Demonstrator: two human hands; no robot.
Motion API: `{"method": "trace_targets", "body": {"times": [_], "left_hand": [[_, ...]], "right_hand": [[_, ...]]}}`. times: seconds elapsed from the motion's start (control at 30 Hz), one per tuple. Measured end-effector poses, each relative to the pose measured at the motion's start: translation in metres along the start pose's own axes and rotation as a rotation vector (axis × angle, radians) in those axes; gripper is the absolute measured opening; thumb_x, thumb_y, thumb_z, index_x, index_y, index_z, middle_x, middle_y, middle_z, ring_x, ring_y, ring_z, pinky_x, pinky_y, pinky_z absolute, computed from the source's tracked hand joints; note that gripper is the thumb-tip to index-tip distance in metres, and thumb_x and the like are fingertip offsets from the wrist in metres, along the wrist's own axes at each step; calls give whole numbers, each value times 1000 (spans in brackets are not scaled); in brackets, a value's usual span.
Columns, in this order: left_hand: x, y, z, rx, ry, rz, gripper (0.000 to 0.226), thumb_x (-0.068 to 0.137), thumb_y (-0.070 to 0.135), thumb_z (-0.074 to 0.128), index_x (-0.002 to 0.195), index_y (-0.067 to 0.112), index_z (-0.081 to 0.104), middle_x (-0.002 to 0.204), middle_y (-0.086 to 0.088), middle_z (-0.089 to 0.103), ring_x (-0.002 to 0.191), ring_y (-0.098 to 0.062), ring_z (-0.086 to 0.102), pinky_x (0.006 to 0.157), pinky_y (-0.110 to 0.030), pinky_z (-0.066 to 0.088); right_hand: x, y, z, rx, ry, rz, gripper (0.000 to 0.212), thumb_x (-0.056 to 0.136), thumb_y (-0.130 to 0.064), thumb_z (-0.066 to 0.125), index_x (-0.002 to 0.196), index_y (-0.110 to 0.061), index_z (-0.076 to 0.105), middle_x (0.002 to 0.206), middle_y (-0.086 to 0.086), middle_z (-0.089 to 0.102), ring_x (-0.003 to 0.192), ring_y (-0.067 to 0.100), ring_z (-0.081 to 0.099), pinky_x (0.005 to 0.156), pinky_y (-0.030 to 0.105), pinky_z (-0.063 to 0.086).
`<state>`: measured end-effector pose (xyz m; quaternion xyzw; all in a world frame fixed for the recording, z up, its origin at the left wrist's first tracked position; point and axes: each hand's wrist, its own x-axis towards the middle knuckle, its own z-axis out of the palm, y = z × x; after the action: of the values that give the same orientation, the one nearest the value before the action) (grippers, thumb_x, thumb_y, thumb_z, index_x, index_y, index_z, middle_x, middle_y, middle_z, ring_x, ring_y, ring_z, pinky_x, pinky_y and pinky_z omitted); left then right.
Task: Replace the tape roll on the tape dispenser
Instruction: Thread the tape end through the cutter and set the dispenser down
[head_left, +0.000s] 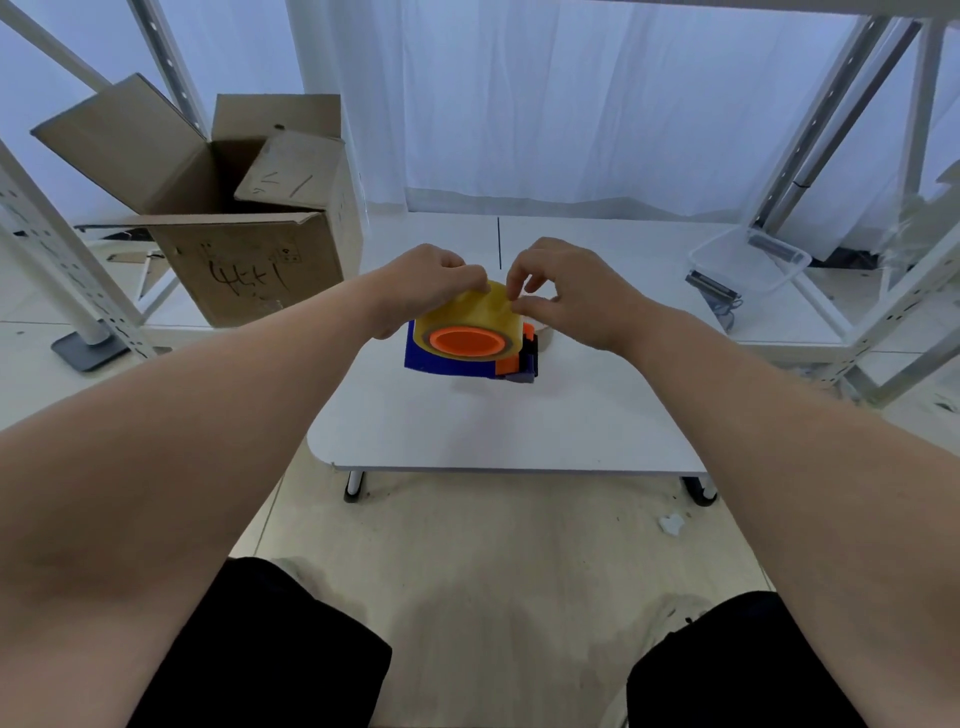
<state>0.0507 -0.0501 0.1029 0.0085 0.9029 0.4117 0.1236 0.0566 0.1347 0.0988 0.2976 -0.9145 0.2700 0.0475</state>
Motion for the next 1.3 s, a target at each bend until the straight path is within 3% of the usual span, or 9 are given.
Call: {"method": "trace_targets", "body": {"times": [0.17, 0.4, 0.5, 0.63, 0.73, 0.87, 0.97, 1.13, 1.3], "left_hand": [[-1, -1, 0, -85, 29, 27, 56, 86, 59, 50, 104, 8, 64, 91, -5, 65, 83, -23, 64, 76, -32, 53], [-2, -5, -3, -101, 10, 3, 48, 86, 60, 49, 90, 14, 64, 89, -7, 67, 81, -25, 65, 72, -31, 53], [-1, -8, -3, -130, -4, -1, 52, 85, 60, 51, 99, 12, 65, 95, -10, 69, 86, -29, 67, 81, -38, 56], [-1, -10, -7, -252, 15, -17, 52, 85, 58, 52, 110, 13, 59, 105, -12, 67, 93, -31, 67, 89, -44, 54], [-2, -10, -11, -301, 59, 20, 44, 87, 56, 50, 110, 18, 54, 104, -8, 65, 94, -29, 65, 88, -41, 54], [-4, -13, -9, -209, 11, 51, 51, 88, 60, 45, 111, 16, 56, 104, -7, 65, 94, -28, 65, 87, -39, 54], [-6, -11, -7, -60, -25, 158, 46, 87, 55, 50, 101, 12, 60, 92, -7, 64, 86, -25, 63, 78, -34, 53], [-7, -5, 2, 104, -177, 202, 43, 84, 48, 61, 121, 28, 50, 105, 0, 61, 94, -20, 61, 78, -29, 53], [-6, -4, 6, 61, -139, 192, 52, 86, 49, 58, 133, 32, 43, 120, 2, 54, 104, -21, 55, 79, -27, 48]], "right_hand": [[4, -11, 2, 43, 12, -23, 6, 94, -10, 49, 94, -8, 55, 100, 3, 54, 97, 26, 55, 86, 35, 47], [0, -16, 6, 32, -47, -2, 13, 97, -10, 40, 88, -18, 43, 106, 10, 57, 95, 30, 51, 82, 38, 44], [-2, -15, 8, 47, -35, 11, 13, 96, -9, 38, 87, -17, 43, 106, 13, 58, 93, 30, 51, 81, 41, 45], [-3, -13, 3, 301, 27, 84, 10, 95, -5, 38, 90, -10, 45, 89, 17, 54, 76, 27, 52, 69, 37, 49], [0, -12, -1, 402, 93, 97, 15, 97, -8, 41, 87, -19, 46, 102, 16, 57, 97, 36, 59, 85, 44, 57], [-1, -13, 3, 444, 90, 134, 25, 98, -7, 41, 81, -26, 44, 105, 18, 58, 101, 34, 59, 79, 27, 59], [-2, -7, 5, 422, 80, 171, 12, 97, -11, 42, 89, -19, 47, 101, 16, 59, 99, 36, 60, 79, 47, 59], [-2, -6, 11, 329, -16, 173, 12, 97, -12, 44, 88, -21, 46, 92, -2, 55, 100, 30, 58, 88, 48, 54], [1, -8, 12, 390, 47, 182, 7, 97, -11, 45, 93, -15, 48, 101, 1, 52, 103, 34, 59, 89, 47, 56]]}}
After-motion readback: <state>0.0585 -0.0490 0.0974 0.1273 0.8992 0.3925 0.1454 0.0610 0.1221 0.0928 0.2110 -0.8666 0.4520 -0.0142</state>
